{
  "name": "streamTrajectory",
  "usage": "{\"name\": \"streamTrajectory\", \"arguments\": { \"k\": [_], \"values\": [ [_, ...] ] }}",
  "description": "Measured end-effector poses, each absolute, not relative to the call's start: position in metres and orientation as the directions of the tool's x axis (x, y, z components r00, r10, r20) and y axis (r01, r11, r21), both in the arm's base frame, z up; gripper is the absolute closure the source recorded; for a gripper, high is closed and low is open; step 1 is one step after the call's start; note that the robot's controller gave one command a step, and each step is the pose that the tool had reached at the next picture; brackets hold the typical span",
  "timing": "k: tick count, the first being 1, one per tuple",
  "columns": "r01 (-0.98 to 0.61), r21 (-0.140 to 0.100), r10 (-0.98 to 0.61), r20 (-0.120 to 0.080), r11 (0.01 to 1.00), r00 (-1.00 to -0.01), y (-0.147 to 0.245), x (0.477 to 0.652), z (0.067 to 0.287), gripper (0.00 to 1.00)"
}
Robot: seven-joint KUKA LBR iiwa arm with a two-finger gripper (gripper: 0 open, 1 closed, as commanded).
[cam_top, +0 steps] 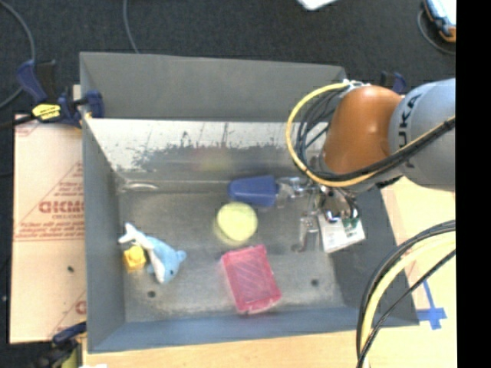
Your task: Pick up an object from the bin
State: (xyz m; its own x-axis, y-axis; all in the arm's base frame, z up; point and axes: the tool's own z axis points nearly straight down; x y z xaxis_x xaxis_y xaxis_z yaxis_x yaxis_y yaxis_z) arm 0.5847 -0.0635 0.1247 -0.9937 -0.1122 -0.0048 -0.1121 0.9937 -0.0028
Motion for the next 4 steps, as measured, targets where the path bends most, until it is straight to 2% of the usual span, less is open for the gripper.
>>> {"name": "streamTrajectory", "arguments": {
  "k": [1,2,3,4],
  "values": [
    [-0.128,-0.002,-0.128,-0.010,0.992,-0.992,-0.038,0.602,0.108,0.00],
    [-0.108,-0.002,-0.108,-0.005,0.994,-0.994,-0.033,0.597,0.068,0.00],
    [-0.191,-0.003,-0.191,-0.014,0.982,-0.981,0.020,0.601,0.071,0.00],
    [-0.140,-0.002,-0.140,-0.007,0.990,-0.990,0.022,0.597,0.071,0.00]
  ]
}}
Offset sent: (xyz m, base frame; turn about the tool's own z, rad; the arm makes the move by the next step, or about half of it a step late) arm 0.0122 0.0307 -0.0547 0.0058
